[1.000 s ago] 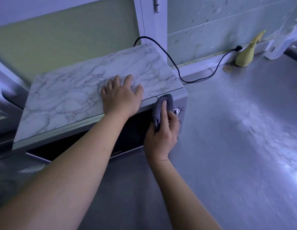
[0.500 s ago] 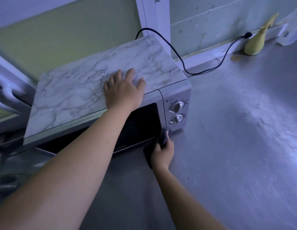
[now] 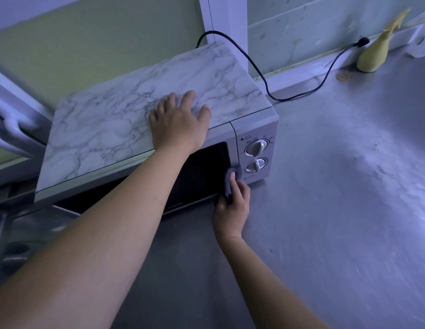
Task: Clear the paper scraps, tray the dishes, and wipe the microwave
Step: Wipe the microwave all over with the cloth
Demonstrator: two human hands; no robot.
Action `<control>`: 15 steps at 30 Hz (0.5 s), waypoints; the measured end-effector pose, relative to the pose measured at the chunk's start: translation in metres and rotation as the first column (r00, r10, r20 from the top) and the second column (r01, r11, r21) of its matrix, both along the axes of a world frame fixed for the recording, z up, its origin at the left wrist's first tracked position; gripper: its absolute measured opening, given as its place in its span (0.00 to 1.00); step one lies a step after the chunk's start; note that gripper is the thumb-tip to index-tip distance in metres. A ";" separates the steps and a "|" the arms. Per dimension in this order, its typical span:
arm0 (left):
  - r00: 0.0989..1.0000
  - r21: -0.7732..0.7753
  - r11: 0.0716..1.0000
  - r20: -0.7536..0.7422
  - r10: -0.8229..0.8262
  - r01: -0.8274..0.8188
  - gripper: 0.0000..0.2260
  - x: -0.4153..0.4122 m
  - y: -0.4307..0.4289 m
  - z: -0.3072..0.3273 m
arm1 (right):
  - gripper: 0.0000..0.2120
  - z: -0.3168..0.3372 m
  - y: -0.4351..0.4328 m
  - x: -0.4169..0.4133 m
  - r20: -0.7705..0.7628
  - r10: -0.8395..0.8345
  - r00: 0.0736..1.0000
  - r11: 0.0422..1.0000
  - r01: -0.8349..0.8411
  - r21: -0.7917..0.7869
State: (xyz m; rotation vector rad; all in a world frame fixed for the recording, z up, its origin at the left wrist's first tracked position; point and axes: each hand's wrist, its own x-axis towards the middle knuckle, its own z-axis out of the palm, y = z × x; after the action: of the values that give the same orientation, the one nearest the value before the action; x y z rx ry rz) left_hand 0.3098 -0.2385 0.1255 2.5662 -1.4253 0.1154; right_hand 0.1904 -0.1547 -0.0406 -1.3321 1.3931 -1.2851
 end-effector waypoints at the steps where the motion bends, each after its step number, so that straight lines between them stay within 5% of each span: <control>1: 1.000 0.001 1.000 -0.001 0.000 0.000 0.24 0.000 0.000 0.000 | 0.30 -0.005 0.002 0.002 0.010 -0.007 1.000 0.997 0.007 0.078; 5: 1.000 -0.003 1.000 -0.006 -0.004 0.004 0.24 0.000 0.000 0.000 | 0.26 -0.016 0.007 0.004 0.142 -0.092 0.986 0.917 0.029 0.398; 9: 1.000 -0.009 1.000 -0.010 -0.005 0.004 0.23 0.001 -0.001 -0.001 | 0.13 -0.012 -0.006 0.000 0.388 -0.213 0.897 0.697 -0.138 0.703; 11: 1.000 -0.019 1.000 -0.005 0.001 -0.002 0.22 0.001 -0.002 -0.001 | 0.07 -0.011 -0.003 -0.014 0.402 -0.129 0.906 0.593 -0.255 0.764; 15: 1.000 -0.031 1.000 -0.011 -0.002 0.002 0.22 0.003 -0.004 -0.002 | 0.08 -0.017 0.007 -0.050 0.431 -0.146 0.891 0.532 -0.297 0.793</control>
State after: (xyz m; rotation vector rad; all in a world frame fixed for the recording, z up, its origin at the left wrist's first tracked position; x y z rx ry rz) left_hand 0.3124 -0.2421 0.1236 2.5362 -1.4113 0.1224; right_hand 0.1404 -0.1477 -0.0575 -0.3503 1.3032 -0.5854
